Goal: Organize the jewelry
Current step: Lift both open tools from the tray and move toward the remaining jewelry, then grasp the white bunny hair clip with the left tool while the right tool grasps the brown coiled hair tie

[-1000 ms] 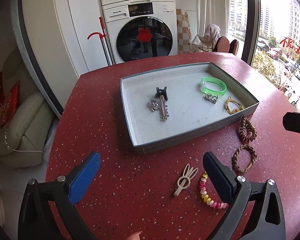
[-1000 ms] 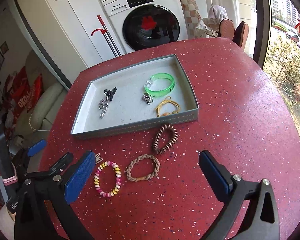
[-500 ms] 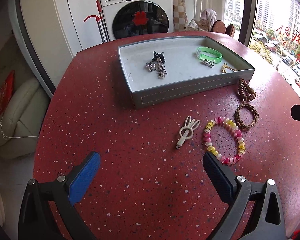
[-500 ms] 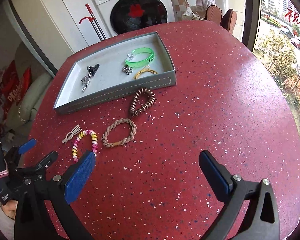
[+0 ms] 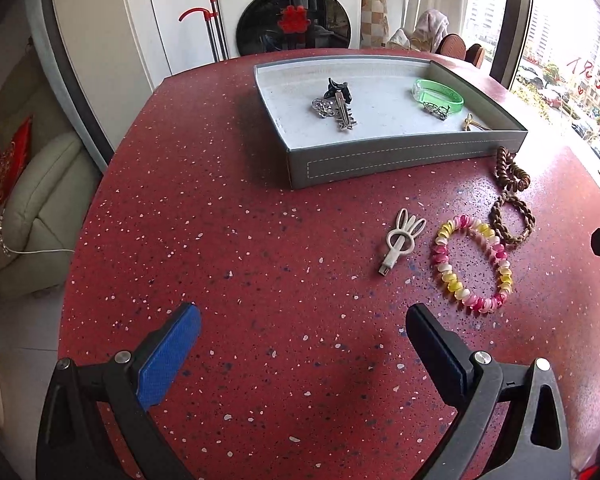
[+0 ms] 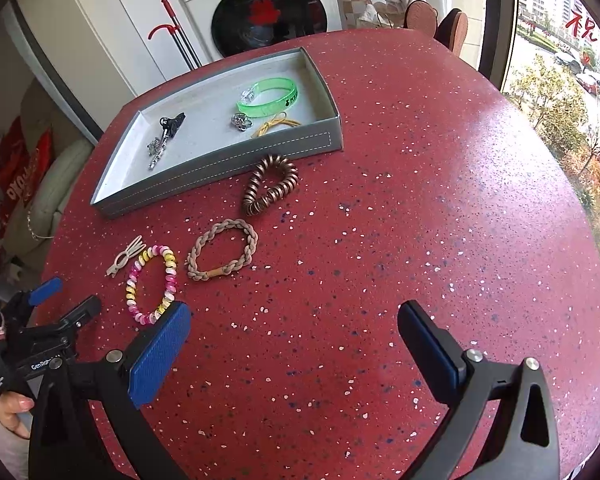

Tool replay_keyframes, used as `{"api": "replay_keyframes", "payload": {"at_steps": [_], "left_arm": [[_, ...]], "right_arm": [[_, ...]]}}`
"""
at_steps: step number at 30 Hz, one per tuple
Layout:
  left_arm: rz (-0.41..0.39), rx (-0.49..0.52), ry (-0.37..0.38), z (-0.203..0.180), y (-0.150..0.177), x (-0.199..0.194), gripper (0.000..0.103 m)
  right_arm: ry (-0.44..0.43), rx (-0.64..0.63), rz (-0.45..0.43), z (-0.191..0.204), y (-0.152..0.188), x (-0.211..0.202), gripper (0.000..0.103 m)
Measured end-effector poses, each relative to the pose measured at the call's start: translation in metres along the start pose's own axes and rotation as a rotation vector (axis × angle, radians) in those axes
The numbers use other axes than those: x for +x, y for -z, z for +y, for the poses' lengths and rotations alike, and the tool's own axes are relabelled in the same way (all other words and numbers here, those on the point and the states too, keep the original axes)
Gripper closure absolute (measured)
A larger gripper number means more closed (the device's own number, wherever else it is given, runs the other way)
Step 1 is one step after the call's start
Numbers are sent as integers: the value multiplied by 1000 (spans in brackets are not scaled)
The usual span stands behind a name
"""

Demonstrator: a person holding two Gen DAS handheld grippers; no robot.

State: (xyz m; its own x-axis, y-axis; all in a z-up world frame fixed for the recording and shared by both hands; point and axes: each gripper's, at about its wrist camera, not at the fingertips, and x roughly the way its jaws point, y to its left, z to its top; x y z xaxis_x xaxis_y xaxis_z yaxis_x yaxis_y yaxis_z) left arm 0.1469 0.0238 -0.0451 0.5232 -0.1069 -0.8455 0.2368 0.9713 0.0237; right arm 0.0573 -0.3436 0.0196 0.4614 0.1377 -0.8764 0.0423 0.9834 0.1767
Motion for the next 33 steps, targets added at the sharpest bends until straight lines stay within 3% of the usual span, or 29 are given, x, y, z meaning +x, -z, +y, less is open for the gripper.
{"api": "replay_keyframes", "payload": {"at_steps": [9,12,17,21,23,29,33], "left_arm": [[6,9,3,-9,-10,12,0],[1,26,7,-13,-16,16,0],[8,51,6,-19,-23,23,0],[12,59,17,-24,-29,26,0],[7,71,22,-27,-32,27,0],[11,89,57,-37,-40,29,16],[9,103,79,-42,-39,26,29]], "right_arm": [[-14,71,-10,-5,-20,8,1],[-24,116,-11,-9,-31,15,5],[-63,186,15,-12,-47,34,21],[-57,174,25,-4,-56,49,26],[-33,162,33,0,-59,55,35],[42,87,27,11,-63,62,57],[65,31,22,19,-64,61,62]]}}
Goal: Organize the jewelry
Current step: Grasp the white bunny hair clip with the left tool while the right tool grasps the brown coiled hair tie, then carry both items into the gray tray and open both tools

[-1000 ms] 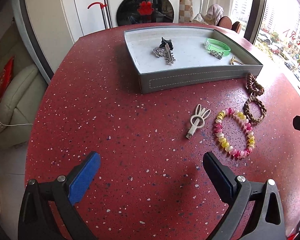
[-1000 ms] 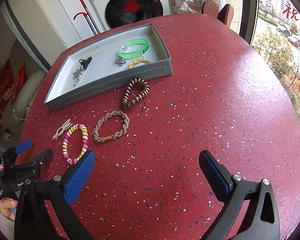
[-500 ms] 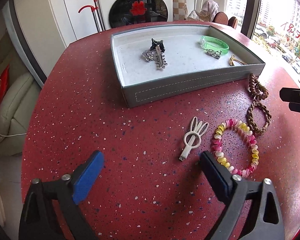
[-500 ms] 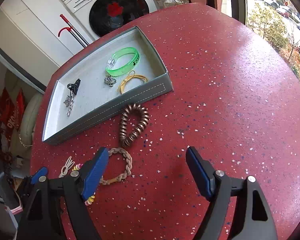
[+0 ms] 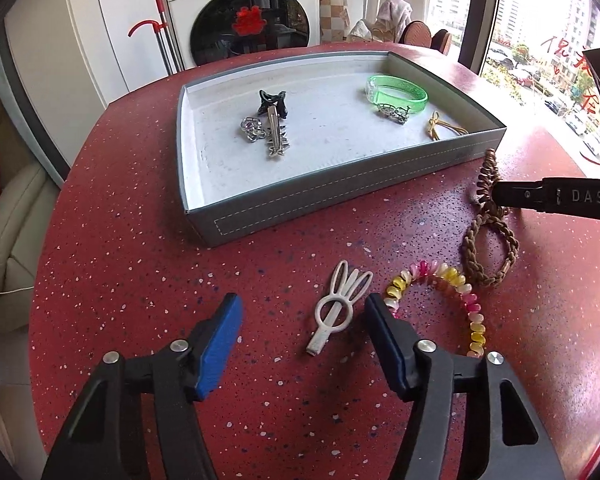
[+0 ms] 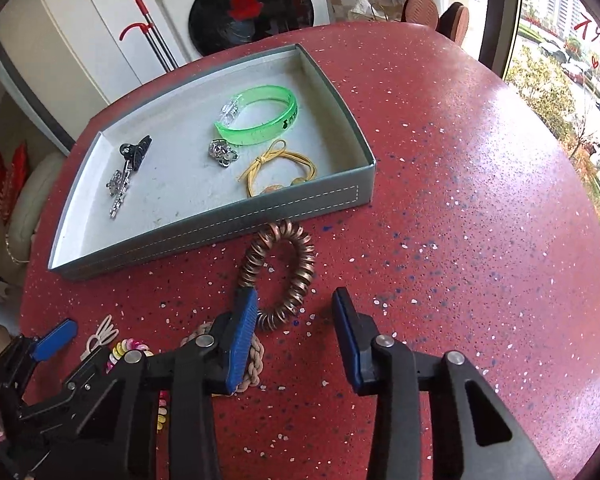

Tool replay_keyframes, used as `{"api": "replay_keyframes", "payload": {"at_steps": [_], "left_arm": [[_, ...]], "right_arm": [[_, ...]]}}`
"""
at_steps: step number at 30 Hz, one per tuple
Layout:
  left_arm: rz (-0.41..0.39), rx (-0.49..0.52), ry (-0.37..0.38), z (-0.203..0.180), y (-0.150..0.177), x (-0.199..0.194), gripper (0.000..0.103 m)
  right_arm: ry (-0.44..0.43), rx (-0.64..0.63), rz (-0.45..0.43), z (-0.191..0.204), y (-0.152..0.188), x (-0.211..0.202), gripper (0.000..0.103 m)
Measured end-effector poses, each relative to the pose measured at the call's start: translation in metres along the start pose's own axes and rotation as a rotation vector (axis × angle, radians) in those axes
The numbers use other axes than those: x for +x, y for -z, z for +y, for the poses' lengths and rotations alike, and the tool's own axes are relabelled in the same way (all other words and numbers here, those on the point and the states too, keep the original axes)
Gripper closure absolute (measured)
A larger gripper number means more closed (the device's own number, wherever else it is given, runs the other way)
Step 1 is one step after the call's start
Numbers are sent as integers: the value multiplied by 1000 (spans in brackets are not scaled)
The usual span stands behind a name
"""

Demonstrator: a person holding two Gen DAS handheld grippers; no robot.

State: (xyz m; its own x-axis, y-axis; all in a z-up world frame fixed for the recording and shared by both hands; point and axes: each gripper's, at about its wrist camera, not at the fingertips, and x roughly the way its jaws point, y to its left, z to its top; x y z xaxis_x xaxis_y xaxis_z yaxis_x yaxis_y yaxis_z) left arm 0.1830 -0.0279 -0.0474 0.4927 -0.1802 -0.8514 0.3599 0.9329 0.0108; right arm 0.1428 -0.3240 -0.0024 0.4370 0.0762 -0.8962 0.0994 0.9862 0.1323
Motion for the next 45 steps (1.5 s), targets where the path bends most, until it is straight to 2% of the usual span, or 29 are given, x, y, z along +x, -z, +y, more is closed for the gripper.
{"api": "replay_keyframes", "payload": {"at_steps": [2,4,6,7,11,18,20,26,31,33,35,37,43,45], "left_arm": [[0,7,9,-3,0,-1,35],[0,17,28,-7,1,-4,51],[-3,32,36,-11,2,-5,59],[-5,41,43,-12,3,-6,66],[-9,43,55,-12,5,-8,66],[-12,-29,101,6,8,-14,66],[-19,-41,102,9,8,-17,66],[-44,-56,115,14,5,-29,66],[-65,-44,118,9,2,-38,66],[-69,-40,118,7,1,-40,66],[-70,-37,118,6,1,-41,66],[-72,-35,115,6,1,-42,66],[-73,-37,112,6,1,-43,66],[-73,-42,112,6,1,-43,66]], "right_arm": [[-5,-13,3,2,0,-1,71],[-15,-20,4,3,0,-2,78],[0,-35,1,6,1,-3,82],[8,-44,3,6,2,-2,92],[-8,-46,-16,4,7,-4,93],[-32,-78,-54,-1,13,-25,94],[-46,-79,-60,-2,14,-31,100],[-65,-84,-71,-7,15,-42,100],[-108,-55,-32,-14,16,-35,99],[-99,-62,-18,-13,17,-31,94],[-95,-66,-14,-10,18,-27,77],[-92,-64,-14,-9,19,-24,67],[-81,-65,23,-2,20,-7,68],[-39,-98,25,5,20,-6,71]]}}
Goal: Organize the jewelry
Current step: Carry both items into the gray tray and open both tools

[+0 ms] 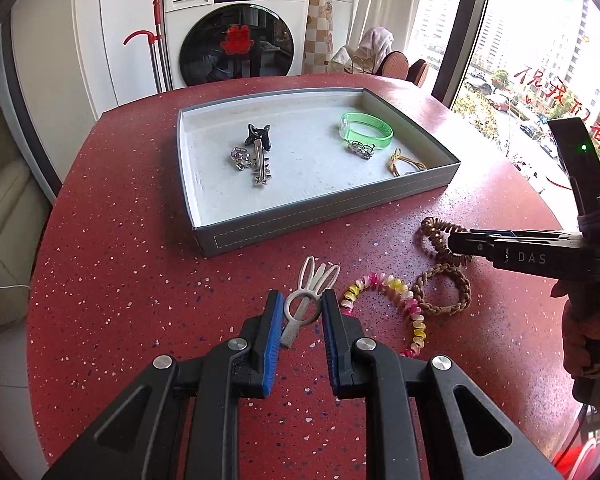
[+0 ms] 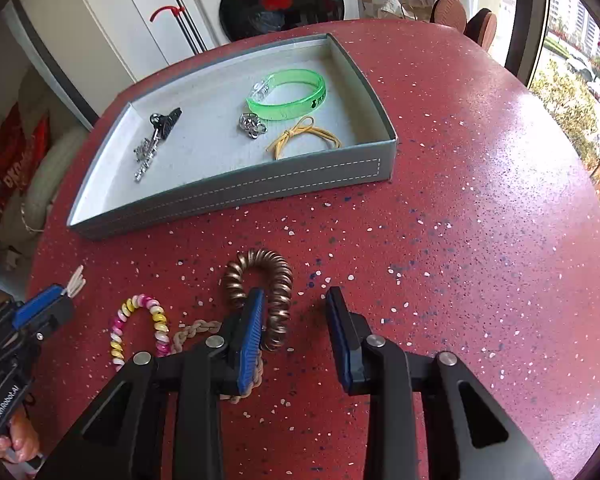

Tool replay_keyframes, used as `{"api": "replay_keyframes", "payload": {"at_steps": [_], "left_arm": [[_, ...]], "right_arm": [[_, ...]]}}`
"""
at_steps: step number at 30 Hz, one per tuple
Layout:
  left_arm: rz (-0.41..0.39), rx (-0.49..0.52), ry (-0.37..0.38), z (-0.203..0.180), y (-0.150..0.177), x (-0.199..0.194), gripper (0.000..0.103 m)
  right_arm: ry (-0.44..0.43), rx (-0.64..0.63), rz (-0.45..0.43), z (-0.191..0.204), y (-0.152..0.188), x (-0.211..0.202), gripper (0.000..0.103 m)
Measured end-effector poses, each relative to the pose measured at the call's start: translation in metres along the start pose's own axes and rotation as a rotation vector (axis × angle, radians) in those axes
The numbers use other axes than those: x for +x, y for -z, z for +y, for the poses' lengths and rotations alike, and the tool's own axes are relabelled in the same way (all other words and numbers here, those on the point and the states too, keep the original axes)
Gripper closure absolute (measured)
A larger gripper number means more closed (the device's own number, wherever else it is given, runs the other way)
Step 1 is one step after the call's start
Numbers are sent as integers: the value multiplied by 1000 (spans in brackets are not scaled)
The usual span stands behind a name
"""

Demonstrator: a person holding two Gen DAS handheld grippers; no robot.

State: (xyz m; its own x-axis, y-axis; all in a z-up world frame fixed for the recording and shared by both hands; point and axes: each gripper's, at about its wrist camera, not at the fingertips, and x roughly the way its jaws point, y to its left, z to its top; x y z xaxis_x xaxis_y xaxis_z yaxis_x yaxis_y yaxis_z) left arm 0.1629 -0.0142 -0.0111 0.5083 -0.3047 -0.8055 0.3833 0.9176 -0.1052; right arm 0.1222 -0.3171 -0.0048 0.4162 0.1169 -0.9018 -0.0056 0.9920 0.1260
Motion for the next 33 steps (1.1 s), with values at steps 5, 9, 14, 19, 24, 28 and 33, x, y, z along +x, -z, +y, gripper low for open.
{"api": "replay_keyframes", "payload": {"at_steps": [5,9,14,19,24,28,33], "left_arm": [[-2,-5,2,1,-1,0,66],[-6,-19,8,4,-4,-2,66],[-33,-20,5,7,-17,-7,66],[-47,-39,2,9,-43,-2,66],[-45,-47,-6,7,-72,15,66],[-37,-34,-25,2,-92,34,66],[0,-24,-48,-3,-108,64,66]], "right_arm": [[-10,-30,1,5,5,-1,91],[-43,-19,-44,1,1,-17,92],[-79,-18,-109,3,-22,-43,92],[-72,-39,-145,10,-52,-49,92],[-61,-29,-140,9,-77,-35,92],[-39,-32,-119,6,-91,-18,92],[-6,-16,-73,-5,-101,6,92]]}}
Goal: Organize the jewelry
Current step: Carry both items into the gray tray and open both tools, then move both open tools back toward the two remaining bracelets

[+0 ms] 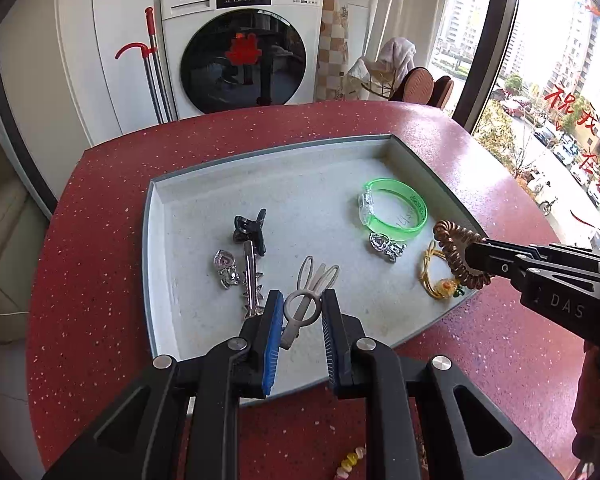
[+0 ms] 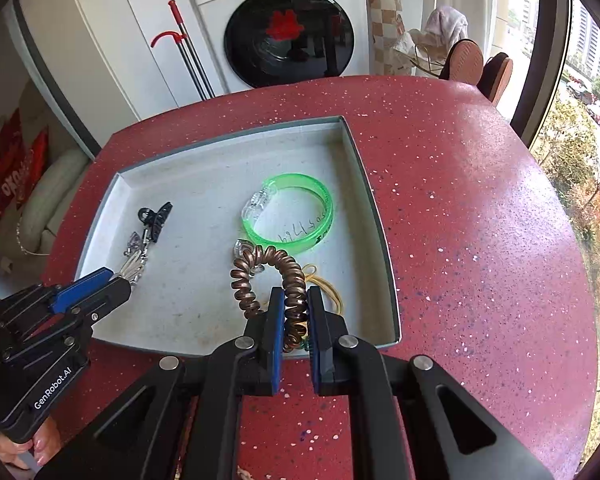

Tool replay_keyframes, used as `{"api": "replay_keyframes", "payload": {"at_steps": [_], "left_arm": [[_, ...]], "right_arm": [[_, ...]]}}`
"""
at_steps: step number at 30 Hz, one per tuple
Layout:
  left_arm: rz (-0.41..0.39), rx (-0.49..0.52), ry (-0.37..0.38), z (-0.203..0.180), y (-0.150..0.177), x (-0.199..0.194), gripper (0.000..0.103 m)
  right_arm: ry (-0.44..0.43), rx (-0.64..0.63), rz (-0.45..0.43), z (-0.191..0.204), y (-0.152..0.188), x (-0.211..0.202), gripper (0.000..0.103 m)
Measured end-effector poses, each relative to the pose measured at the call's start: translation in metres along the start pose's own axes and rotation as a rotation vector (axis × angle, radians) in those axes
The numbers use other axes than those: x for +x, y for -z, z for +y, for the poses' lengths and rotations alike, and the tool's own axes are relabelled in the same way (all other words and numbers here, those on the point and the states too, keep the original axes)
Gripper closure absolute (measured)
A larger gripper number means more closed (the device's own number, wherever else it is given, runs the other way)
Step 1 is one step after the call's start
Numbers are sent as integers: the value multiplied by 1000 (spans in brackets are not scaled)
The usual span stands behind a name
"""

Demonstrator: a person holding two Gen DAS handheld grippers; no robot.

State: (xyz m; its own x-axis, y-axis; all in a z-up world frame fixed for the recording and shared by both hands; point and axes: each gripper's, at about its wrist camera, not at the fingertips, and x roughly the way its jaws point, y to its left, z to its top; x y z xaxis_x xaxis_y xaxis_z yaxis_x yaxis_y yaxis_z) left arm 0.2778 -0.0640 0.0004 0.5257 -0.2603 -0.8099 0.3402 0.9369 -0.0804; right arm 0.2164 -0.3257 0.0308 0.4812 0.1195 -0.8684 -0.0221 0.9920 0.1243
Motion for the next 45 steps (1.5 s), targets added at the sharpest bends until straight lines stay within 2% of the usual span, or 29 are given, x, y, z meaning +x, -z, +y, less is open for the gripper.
{"api": "replay_keyframes", "payload": {"at_steps": [8,15,18,20,21,27,29,38,39,40,41,43,45], "left_arm": [[64,30,-50,-4,-6,38,66],[79,75,-99,-9,-3,51,65],[74,85,-114,-12,-3,51,65],[69,93,-120,-13,-2,51,65],[67,95,-121,-12,-2,51,65],[58,61,-121,-7,-2,47,65],[45,60,-127,-7,-3,45,65],[13,59,-131,-12,-8,31,64],[9,56,-133,-11,-8,28,43],[0,50,-137,-11,-6,24,7],[-25,41,-143,-11,-5,18,0],[-70,40,-144,-12,-6,5,0],[-70,44,-137,-13,-6,-2,0]], "right_arm": [[20,3,46,-9,-3,27,92],[19,13,57,-8,-2,36,88],[19,22,56,-8,-2,34,79],[15,28,43,-8,-2,30,57],[6,31,34,-8,-2,28,54],[-31,54,-13,-9,-2,8,53],[-38,63,-29,-10,0,0,47],[-62,99,-59,-17,19,-28,46],[-62,101,-60,-18,21,-31,46],[-64,103,-60,-19,24,-33,46],[-66,104,-61,-19,26,-35,46],[-67,102,-58,-19,32,-38,45],[-69,103,-53,-19,38,-42,44]]}}
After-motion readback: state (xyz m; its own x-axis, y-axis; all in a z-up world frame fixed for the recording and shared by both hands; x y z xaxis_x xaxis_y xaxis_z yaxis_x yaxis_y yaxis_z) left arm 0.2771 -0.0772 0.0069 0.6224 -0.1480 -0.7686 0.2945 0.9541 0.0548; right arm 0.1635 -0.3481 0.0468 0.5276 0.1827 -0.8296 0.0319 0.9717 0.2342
